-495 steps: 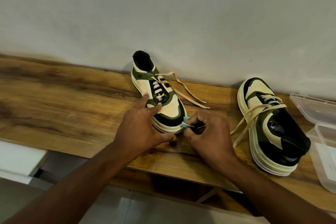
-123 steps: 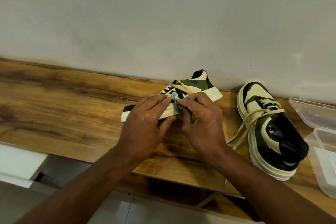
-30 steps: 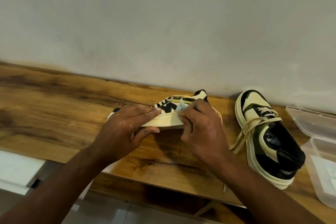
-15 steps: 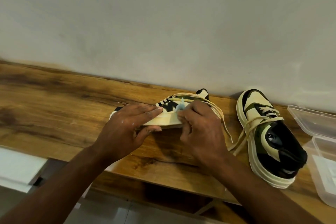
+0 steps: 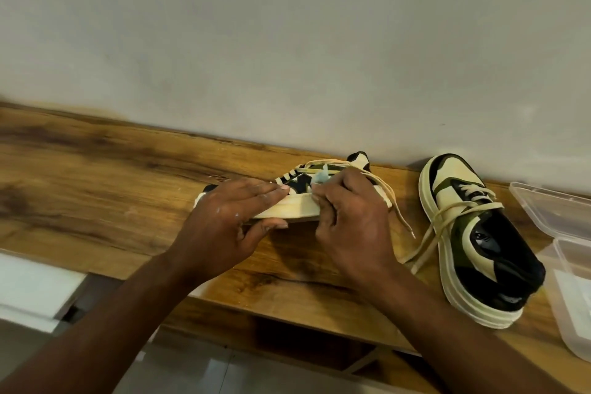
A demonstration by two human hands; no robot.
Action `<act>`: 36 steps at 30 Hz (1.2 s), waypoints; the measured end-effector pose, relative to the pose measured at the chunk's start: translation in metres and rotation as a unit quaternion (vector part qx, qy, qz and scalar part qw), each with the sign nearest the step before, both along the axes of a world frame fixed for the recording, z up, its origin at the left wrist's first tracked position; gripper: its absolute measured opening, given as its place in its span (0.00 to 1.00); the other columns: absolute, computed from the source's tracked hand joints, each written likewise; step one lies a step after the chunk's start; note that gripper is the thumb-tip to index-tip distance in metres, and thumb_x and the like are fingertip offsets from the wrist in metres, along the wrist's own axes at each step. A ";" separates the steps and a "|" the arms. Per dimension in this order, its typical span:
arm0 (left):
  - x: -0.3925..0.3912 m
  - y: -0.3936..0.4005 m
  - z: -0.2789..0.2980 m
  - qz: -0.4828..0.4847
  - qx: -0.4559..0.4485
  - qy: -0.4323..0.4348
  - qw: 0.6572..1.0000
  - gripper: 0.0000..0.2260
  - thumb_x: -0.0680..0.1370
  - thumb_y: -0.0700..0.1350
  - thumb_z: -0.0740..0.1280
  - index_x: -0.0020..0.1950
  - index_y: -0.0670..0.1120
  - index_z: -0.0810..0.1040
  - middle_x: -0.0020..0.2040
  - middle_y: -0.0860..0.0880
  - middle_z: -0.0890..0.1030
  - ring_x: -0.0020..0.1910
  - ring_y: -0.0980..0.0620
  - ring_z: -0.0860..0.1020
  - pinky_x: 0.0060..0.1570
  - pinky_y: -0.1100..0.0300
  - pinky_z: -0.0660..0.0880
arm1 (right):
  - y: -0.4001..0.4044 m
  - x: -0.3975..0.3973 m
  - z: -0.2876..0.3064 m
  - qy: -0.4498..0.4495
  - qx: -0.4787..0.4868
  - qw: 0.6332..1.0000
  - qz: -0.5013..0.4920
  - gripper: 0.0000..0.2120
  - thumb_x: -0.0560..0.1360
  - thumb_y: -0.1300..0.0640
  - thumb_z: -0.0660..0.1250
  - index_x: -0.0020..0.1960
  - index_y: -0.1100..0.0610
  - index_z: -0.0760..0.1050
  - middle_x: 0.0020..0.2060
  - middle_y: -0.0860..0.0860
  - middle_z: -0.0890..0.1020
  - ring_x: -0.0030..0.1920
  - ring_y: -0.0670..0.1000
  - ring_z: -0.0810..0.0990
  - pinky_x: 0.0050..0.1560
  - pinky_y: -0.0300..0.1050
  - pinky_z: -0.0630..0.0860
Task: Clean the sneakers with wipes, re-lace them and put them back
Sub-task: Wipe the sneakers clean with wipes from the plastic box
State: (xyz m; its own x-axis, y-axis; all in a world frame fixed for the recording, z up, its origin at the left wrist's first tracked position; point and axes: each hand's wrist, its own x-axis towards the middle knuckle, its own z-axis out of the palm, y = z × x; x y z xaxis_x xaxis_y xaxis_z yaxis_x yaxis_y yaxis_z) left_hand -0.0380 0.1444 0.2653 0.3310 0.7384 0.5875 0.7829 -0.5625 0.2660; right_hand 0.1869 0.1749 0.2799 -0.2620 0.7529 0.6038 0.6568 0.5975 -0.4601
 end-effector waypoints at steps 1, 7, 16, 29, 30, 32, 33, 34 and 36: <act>0.000 0.000 0.000 -0.002 0.001 0.001 1.000 0.22 0.80 0.55 0.70 0.71 0.45 0.81 0.67 0.49 0.82 0.66 0.51 0.80 0.59 0.48 0.80 | 0.001 0.001 0.000 -0.010 0.000 1.000 0.010 0.12 0.72 0.70 0.76 0.54 0.62 0.86 0.48 0.53 0.82 0.49 0.52 0.81 0.47 0.43 0.82; -0.001 0.002 0.001 -0.009 -0.002 -0.005 1.000 0.22 0.81 0.56 0.70 0.70 0.45 0.81 0.68 0.50 0.82 0.67 0.51 0.80 0.60 0.48 0.80 | 0.026 0.029 0.001 0.000 -0.008 0.998 -0.057 0.11 0.74 0.67 0.76 0.55 0.59 0.87 0.47 0.52 0.81 0.48 0.50 0.80 0.47 0.47 0.83; -0.003 0.003 0.000 -0.020 0.001 0.019 1.000 0.22 0.81 0.54 0.71 0.71 0.44 0.80 0.68 0.48 0.82 0.67 0.50 0.80 0.60 0.47 0.80 | -0.003 0.008 0.002 -0.025 0.002 1.000 0.016 0.12 0.73 0.69 0.76 0.55 0.61 0.86 0.49 0.52 0.82 0.51 0.52 0.81 0.47 0.45 0.83; -0.004 0.007 0.000 -0.008 0.004 0.006 1.000 0.22 0.80 0.53 0.71 0.71 0.44 0.80 0.68 0.47 0.82 0.64 0.48 0.82 0.54 0.43 0.82 | 0.013 0.066 -0.009 0.101 -0.042 0.988 -0.109 0.10 0.73 0.67 0.76 0.50 0.55 0.86 0.47 0.46 0.83 0.47 0.44 0.81 0.50 0.44 0.82; -0.004 0.007 0.000 -0.009 0.006 0.009 1.000 0.22 0.80 0.53 0.71 0.71 0.44 0.80 0.68 0.47 0.82 0.64 0.48 0.82 0.54 0.43 0.82 | 0.009 0.062 -0.009 0.081 -0.022 0.993 -0.084 0.10 0.73 0.67 0.76 0.52 0.56 0.86 0.48 0.47 0.83 0.48 0.44 0.80 0.49 0.41 0.81; -0.004 0.007 0.001 -0.012 0.009 0.014 1.000 0.22 0.79 0.52 0.71 0.71 0.43 0.80 0.68 0.47 0.82 0.64 0.48 0.82 0.54 0.43 0.82 | 0.004 0.055 -0.011 0.032 0.014 0.998 -0.047 0.10 0.74 0.67 0.75 0.54 0.58 0.86 0.50 0.49 0.81 0.50 0.45 0.79 0.48 0.37 0.80; -0.004 0.007 0.002 -0.015 0.010 0.016 1.000 0.22 0.79 0.52 0.71 0.71 0.43 0.80 0.68 0.47 0.82 0.64 0.48 0.82 0.54 0.43 0.82 | 0.004 0.055 -0.011 0.025 0.019 0.999 -0.044 0.10 0.74 0.67 0.75 0.54 0.59 0.86 0.50 0.49 0.81 0.50 0.45 0.79 0.48 0.37 0.80; -0.005 0.007 0.002 -0.016 0.010 0.018 1.000 0.22 0.79 0.52 0.71 0.71 0.43 0.80 0.68 0.47 0.82 0.64 0.48 0.82 0.54 0.43 0.82 | 0.007 0.057 -0.012 0.041 0.009 0.998 -0.053 0.10 0.74 0.66 0.75 0.54 0.58 0.86 0.50 0.49 0.81 0.50 0.44 0.79 0.48 0.37 0.80; -0.005 0.007 0.002 -0.014 0.009 0.020 1.000 0.23 0.79 0.52 0.71 0.71 0.43 0.80 0.68 0.47 0.82 0.64 0.48 0.82 0.54 0.43 0.82 | 0.016 0.064 -0.012 0.102 -0.040 0.989 -0.098 0.09 0.74 0.66 0.75 0.51 0.56 0.86 0.48 0.48 0.82 0.49 0.43 0.80 0.49 0.35 0.79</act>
State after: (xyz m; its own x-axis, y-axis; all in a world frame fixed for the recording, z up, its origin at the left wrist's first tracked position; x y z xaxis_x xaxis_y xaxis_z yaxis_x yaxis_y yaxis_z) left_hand -0.0431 0.1515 0.2674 0.3755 0.7179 0.5863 0.7764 -0.5890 0.2240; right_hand 0.2506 0.1910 0.2680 0.0152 0.8241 0.5662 0.6456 0.4244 -0.6350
